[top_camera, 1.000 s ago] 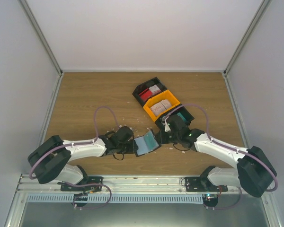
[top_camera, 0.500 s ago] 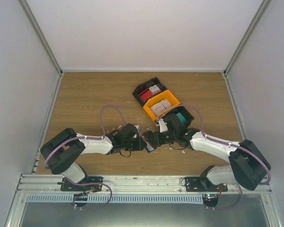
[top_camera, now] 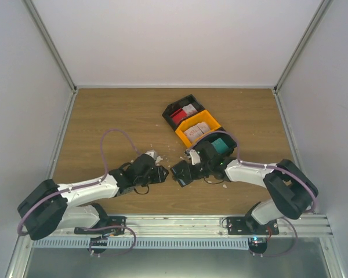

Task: Put the credit cards into the card holder
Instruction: Close the card holder at the center of the board.

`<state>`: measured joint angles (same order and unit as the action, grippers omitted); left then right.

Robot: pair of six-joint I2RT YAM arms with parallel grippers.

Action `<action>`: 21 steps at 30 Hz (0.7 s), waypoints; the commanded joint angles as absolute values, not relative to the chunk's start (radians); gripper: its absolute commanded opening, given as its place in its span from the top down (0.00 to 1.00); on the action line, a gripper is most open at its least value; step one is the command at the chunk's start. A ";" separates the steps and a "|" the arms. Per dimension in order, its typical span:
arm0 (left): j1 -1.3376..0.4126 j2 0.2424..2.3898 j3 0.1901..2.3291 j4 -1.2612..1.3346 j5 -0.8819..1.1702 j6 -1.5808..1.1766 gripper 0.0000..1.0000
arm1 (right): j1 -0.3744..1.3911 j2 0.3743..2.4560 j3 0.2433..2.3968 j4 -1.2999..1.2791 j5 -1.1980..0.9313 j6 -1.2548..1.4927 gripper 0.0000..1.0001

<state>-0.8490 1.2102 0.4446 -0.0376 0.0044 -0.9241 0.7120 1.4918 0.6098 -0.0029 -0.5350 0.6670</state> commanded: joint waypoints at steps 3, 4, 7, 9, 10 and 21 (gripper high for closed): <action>-0.780 1.242 0.614 -0.037 0.100 -0.718 0.49 | 0.708 1.385 0.578 -0.018 -0.517 0.670 0.51; -0.770 1.268 0.637 -0.025 0.136 -0.686 0.48 | 0.708 1.366 0.564 -0.012 -0.514 0.677 0.50; -0.746 1.368 0.711 -0.004 0.220 -0.605 0.44 | 0.709 1.312 0.531 -0.003 -0.502 0.687 0.47; -0.731 1.443 0.761 -0.003 0.252 -0.568 0.42 | 0.709 1.278 0.514 -0.008 -0.486 0.701 0.46; -0.724 1.477 0.777 -0.003 0.266 -0.555 0.42 | 0.709 1.263 0.506 -0.011 -0.479 0.710 0.46; -0.699 1.724 0.879 0.016 0.348 -0.532 0.70 | 0.709 1.356 0.456 0.066 -0.531 0.752 0.83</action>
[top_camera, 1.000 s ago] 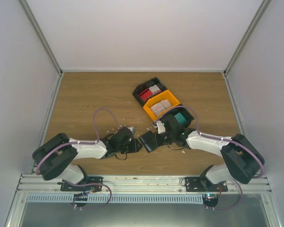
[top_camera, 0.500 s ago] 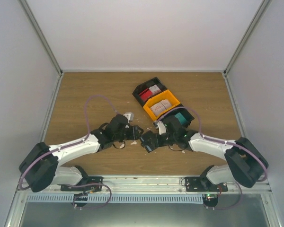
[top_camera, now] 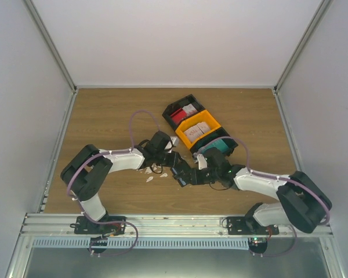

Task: Put the credit cards into the card holder
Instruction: Close the card holder at the center of the board.

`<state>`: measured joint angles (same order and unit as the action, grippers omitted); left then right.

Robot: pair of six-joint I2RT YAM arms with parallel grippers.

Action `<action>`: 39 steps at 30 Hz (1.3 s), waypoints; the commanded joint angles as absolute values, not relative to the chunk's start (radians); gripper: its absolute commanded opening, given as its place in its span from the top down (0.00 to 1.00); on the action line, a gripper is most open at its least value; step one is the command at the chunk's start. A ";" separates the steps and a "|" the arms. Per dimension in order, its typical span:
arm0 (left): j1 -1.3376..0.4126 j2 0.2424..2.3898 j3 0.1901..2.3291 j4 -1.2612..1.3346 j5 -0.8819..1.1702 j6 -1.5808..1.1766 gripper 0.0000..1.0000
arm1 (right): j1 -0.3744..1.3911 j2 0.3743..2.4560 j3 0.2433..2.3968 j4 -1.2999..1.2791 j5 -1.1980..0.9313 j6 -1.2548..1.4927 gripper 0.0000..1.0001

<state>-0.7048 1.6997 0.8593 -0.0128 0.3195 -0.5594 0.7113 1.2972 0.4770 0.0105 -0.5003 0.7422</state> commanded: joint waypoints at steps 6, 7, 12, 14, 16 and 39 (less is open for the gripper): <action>-0.699 1.719 0.816 0.008 0.353 -0.536 0.86 | 0.710 1.420 0.467 0.008 -0.507 0.718 0.85; -0.699 1.712 0.800 0.008 0.351 -0.540 0.87 | 0.710 1.424 0.472 -0.024 -0.490 0.712 0.85; -0.701 1.672 0.708 0.033 0.380 -0.558 0.94 | 0.710 1.429 0.506 -0.143 -0.351 0.709 0.83; -0.702 1.647 0.671 0.043 0.390 -0.570 0.95 | 0.709 1.422 0.523 -0.186 -0.288 0.715 0.82; -0.704 1.618 0.636 0.053 0.405 -0.582 0.95 | 0.710 1.416 0.544 -0.223 -0.236 0.716 0.81; -0.740 1.297 0.602 -0.069 0.278 -0.602 0.60 | 0.724 1.355 0.719 -0.357 -0.002 0.619 0.62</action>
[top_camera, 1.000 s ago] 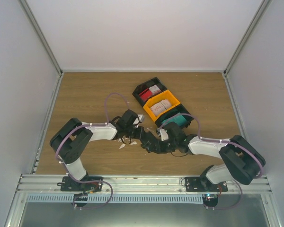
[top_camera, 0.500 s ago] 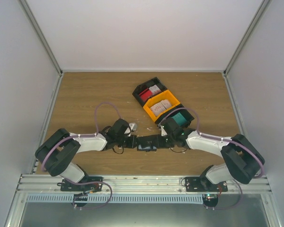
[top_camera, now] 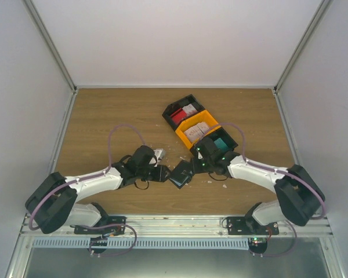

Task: Put the credit cards into the card holder
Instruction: Close the card holder at the center of the board.

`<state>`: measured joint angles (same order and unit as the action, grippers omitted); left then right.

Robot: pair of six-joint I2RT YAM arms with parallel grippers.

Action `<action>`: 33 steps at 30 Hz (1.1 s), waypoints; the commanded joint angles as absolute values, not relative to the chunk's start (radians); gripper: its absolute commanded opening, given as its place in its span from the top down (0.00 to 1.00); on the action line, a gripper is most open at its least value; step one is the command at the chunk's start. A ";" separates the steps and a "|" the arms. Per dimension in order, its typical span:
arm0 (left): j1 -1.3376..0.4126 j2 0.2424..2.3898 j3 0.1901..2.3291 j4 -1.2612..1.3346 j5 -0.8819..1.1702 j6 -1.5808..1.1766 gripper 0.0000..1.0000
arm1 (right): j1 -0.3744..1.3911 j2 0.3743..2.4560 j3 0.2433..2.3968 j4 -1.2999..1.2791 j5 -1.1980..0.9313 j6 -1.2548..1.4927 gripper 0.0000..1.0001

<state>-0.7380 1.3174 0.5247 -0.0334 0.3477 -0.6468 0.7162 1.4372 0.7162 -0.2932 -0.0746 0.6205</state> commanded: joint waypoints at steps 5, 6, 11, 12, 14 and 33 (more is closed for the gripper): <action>-0.728 1.458 0.740 -0.156 0.242 -0.578 0.54 | 0.763 1.319 0.718 -0.353 -0.077 0.656 0.61; -0.725 1.495 0.761 -0.164 0.247 -0.575 0.54 | 0.769 1.318 0.712 -0.337 -0.106 0.664 0.61; -0.721 1.621 0.806 -0.161 0.327 -0.561 0.55 | 0.786 1.358 0.659 -0.218 -0.229 0.697 0.63; -0.721 1.633 0.807 -0.160 0.341 -0.560 0.55 | 0.788 1.374 0.655 -0.209 -0.231 0.698 0.63; -0.720 1.649 0.806 -0.161 0.364 -0.556 0.55 | 0.789 1.413 0.651 -0.209 -0.219 0.700 0.64; -0.661 1.742 0.736 -0.045 0.731 -0.522 0.69 | 0.743 1.469 0.502 -0.166 -0.190 0.690 0.71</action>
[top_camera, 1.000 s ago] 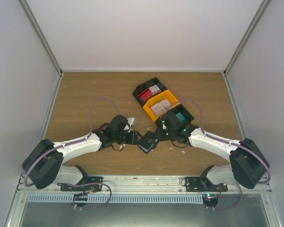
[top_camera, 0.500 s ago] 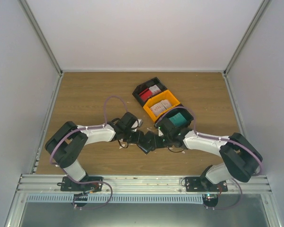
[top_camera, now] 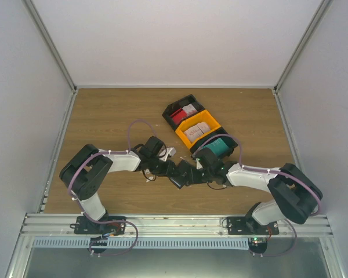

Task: Put the credit cards into the card holder
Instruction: Close the card holder at the center of the board.

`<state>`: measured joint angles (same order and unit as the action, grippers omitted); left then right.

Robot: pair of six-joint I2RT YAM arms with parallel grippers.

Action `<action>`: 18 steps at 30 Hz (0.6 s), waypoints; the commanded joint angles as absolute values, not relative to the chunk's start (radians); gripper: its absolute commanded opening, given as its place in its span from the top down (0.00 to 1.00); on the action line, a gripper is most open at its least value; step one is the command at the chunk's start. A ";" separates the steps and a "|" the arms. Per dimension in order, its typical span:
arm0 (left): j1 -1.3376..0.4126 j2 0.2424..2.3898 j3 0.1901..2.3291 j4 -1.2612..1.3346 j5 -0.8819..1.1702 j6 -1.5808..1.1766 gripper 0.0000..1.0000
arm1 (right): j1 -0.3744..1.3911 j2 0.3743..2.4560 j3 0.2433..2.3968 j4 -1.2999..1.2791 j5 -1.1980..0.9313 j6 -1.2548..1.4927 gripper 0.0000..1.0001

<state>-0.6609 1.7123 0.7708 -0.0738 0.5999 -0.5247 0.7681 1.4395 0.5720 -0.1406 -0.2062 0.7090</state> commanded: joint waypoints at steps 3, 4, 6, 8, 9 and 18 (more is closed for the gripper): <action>-0.642 1.729 0.736 -0.014 0.765 -0.526 0.88 | 0.731 1.428 0.489 -0.145 -0.208 0.673 0.70; -0.636 1.720 0.734 -0.006 0.771 -0.522 0.95 | 0.728 1.388 0.486 -0.143 -0.209 0.668 0.69; -0.629 1.684 0.732 -0.003 0.770 -0.504 1.00 | 0.725 1.319 0.494 -0.156 -0.205 0.665 0.65; -0.629 1.622 0.742 -0.013 0.746 -0.480 1.00 | 0.716 1.244 0.517 -0.195 -0.188 0.670 0.58; -0.629 1.588 0.749 -0.028 0.723 -0.464 1.00 | 0.714 1.206 0.529 -0.215 -0.177 0.675 0.55; -0.637 1.279 0.847 -0.004 0.452 -0.272 1.00 | 0.692 0.968 0.735 -0.334 -0.155 0.795 0.35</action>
<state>-0.6327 1.3933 0.7765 -0.0971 0.6018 -0.3977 0.7021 1.0218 0.6235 -0.2810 -0.1722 0.7296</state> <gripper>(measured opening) 0.096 0.612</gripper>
